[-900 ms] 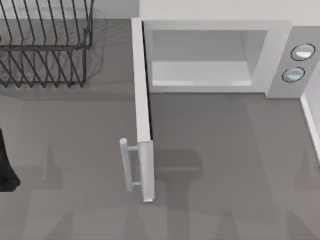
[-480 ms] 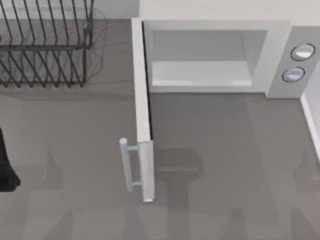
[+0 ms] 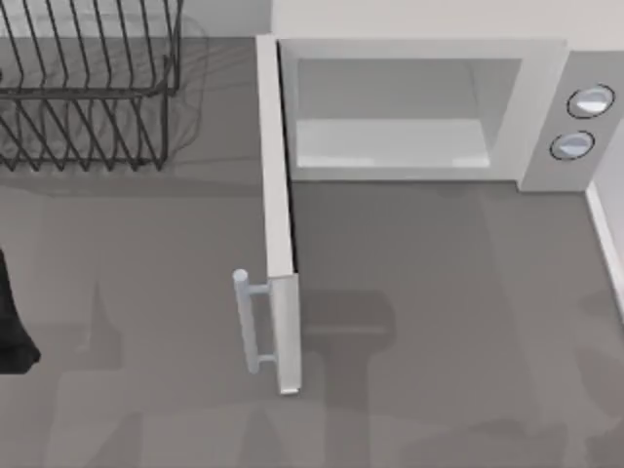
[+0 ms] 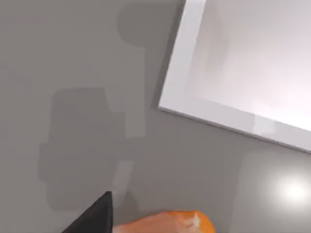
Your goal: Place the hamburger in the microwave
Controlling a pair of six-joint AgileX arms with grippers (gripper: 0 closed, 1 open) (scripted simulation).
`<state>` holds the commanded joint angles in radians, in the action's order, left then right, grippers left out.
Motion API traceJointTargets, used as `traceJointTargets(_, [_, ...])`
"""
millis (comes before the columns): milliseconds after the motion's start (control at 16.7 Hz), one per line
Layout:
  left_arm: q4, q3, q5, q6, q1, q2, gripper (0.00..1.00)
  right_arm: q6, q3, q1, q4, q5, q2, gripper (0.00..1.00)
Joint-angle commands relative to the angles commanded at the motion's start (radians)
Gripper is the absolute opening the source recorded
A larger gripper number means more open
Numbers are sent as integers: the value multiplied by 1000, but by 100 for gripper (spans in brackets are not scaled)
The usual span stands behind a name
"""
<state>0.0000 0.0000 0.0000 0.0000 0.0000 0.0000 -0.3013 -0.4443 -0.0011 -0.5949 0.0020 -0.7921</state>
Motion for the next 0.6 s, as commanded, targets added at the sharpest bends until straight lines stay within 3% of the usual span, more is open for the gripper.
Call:
traceJointTargets(300, [0,0,0,0,0,0,100,-125,-187,-1,-265,1,-373,100])
traceJointTargets(600, [0,0,0,0,0,0,100,-199,-294,-1,-399,2,-527,100])
